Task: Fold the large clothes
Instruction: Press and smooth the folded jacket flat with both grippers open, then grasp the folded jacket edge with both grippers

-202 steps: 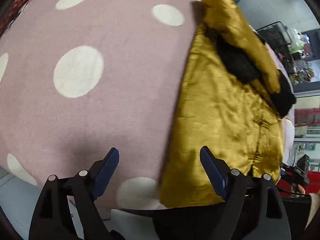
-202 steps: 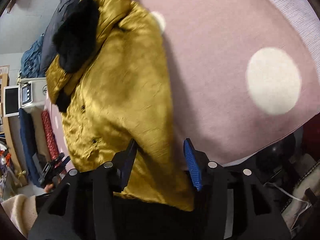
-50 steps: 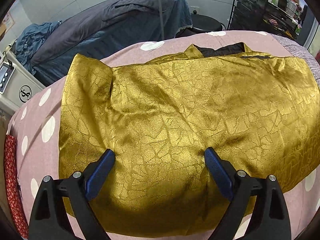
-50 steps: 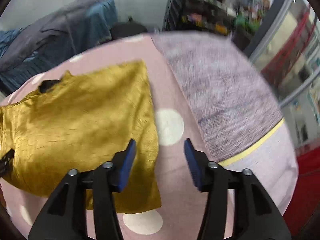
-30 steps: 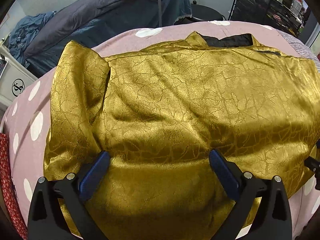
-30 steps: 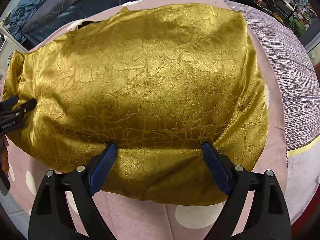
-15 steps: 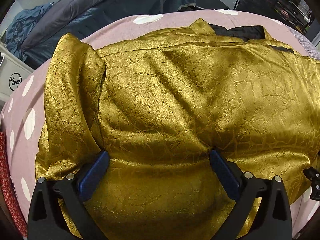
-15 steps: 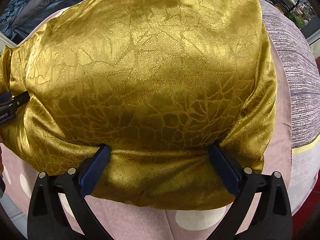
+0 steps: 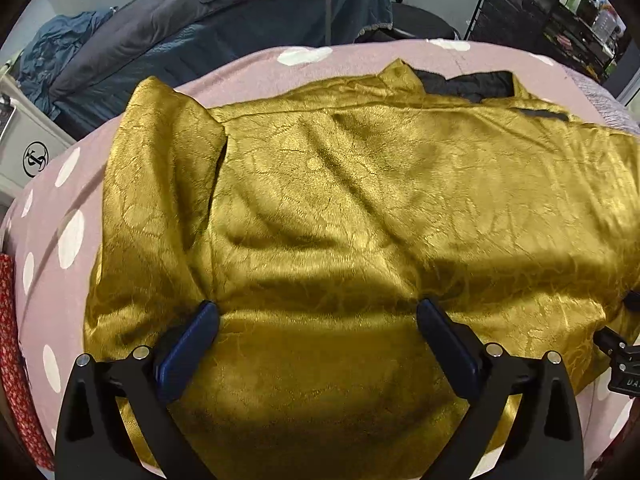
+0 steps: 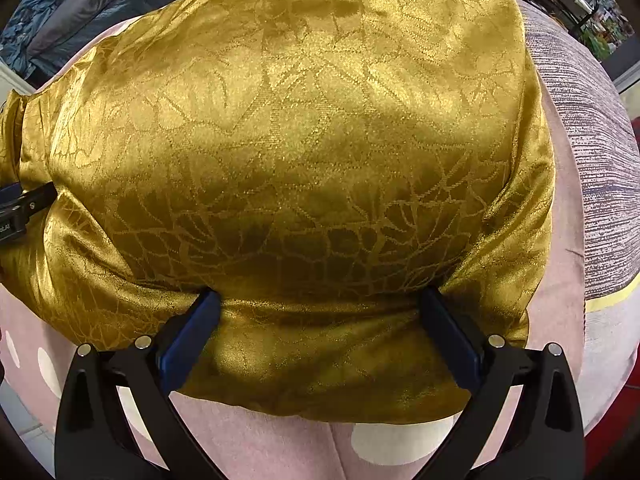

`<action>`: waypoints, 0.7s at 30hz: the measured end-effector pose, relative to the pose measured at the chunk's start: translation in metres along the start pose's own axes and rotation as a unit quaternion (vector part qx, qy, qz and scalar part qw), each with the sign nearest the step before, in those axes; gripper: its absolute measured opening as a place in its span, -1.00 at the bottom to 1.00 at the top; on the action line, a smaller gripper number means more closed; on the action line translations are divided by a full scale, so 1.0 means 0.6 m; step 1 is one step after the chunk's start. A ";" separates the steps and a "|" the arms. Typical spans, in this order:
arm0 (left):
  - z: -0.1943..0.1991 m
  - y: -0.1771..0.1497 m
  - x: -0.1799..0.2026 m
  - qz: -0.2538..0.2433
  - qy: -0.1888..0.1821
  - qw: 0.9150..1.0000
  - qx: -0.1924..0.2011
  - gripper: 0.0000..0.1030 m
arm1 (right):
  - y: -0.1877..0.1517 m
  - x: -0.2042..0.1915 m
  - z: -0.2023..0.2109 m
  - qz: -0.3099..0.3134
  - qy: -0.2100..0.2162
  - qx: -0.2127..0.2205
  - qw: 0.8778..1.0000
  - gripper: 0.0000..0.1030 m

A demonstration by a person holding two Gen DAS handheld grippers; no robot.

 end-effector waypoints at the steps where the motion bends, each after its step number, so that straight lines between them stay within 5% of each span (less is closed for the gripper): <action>1: 0.012 -0.007 -0.002 0.002 -0.004 1.000 0.005 0.88 | -0.006 -0.001 0.005 0.002 0.001 0.003 1.000 0.89; 13: 0.145 -0.080 -0.060 0.113 -0.015 0.991 0.064 0.88 | -0.091 -0.016 0.103 0.066 -0.016 0.109 0.992 0.89; 21: 0.135 -0.121 -0.103 0.122 -0.032 0.991 0.046 0.88 | -0.113 0.069 0.156 -0.023 0.032 0.149 0.988 0.89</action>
Point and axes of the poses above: each gripper's, at about its wrist camera, not at the fingertips, and z roughly against the way its jaws point, x to its right, y to its top, the point moved 3 cm from there along -z, roughly the way its jaws point, and after that the axes turned 8 degrees about y, right-handed, at the moved point
